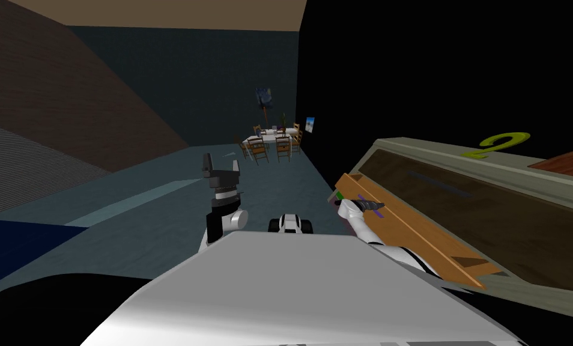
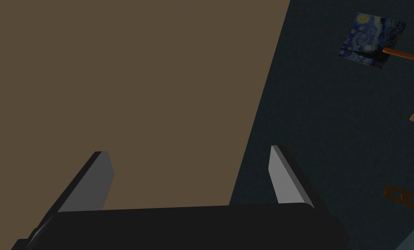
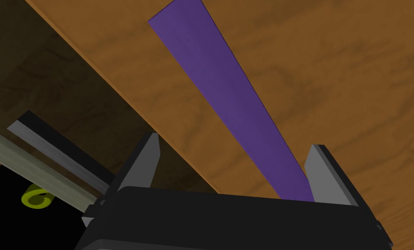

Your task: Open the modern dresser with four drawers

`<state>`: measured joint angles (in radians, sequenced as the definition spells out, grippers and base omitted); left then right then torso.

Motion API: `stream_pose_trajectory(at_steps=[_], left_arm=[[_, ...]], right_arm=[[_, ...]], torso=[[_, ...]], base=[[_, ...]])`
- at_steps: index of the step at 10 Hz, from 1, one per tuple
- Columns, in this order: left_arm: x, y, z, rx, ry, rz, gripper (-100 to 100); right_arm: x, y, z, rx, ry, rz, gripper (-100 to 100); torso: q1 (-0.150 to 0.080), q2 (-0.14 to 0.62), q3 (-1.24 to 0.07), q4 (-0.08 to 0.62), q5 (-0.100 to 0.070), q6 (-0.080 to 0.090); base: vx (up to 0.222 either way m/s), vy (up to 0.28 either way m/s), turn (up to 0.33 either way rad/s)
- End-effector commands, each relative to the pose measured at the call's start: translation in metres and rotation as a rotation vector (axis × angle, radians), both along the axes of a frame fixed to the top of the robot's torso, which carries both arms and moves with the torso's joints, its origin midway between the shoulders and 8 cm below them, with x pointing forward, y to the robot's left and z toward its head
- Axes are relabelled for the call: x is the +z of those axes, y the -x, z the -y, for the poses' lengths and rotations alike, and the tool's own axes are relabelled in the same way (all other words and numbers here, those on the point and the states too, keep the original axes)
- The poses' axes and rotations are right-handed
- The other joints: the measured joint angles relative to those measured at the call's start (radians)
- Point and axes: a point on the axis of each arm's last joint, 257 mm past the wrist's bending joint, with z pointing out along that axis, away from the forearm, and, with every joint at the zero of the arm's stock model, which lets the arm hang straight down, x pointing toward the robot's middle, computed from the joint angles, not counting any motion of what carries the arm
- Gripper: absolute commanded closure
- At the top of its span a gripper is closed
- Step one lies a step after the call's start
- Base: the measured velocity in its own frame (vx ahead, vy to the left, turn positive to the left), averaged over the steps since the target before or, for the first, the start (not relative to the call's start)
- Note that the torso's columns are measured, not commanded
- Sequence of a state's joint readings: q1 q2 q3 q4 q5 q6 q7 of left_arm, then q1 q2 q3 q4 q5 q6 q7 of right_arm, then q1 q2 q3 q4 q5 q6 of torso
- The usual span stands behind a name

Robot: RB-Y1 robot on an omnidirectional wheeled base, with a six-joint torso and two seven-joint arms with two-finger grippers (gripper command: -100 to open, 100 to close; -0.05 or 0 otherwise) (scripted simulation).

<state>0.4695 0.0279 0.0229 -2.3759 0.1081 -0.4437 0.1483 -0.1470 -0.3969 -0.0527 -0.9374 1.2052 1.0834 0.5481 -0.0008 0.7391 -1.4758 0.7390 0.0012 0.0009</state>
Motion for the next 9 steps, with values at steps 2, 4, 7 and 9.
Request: stream_pose_trajectory(at_steps=[2,4,7,9], left_arm=[[0.0,0.0,0.0,0.0,0.0,0.0,0],[0.0,0.0,0.0,0.0,0.0,0.0,0],[0.0,0.0,0.0,0.0,0.0,0.0,0],[0.0,0.0,0.0,0.0,0.0,0.0,0]], right_arm=[[0.021,-0.021,0.01,0.009,0.0,0.001,-100],[0.032,-0.032,0.014,0.016,-0.001,0.002,-100],[0.014,-0.025,0.006,0.014,-0.021,-0.015,0],[0.01,-0.024,0.004,0.014,-0.028,-0.02,0]], torso=[[0.008,0.003,0.001,0.002,0.005,0.0],[0.009,0.005,0.002,0.004,0.007,-0.001],[0.008,0.004,0.002,0.003,0.006,0.0],[0.006,0.003,0.001,0.002,0.004,0.0]], base=[[-0.035,0.032,-0.029],[-0.047,0.035,-0.022],[-0.004,0.003,0.005],[0.0,0.0,0.0]])
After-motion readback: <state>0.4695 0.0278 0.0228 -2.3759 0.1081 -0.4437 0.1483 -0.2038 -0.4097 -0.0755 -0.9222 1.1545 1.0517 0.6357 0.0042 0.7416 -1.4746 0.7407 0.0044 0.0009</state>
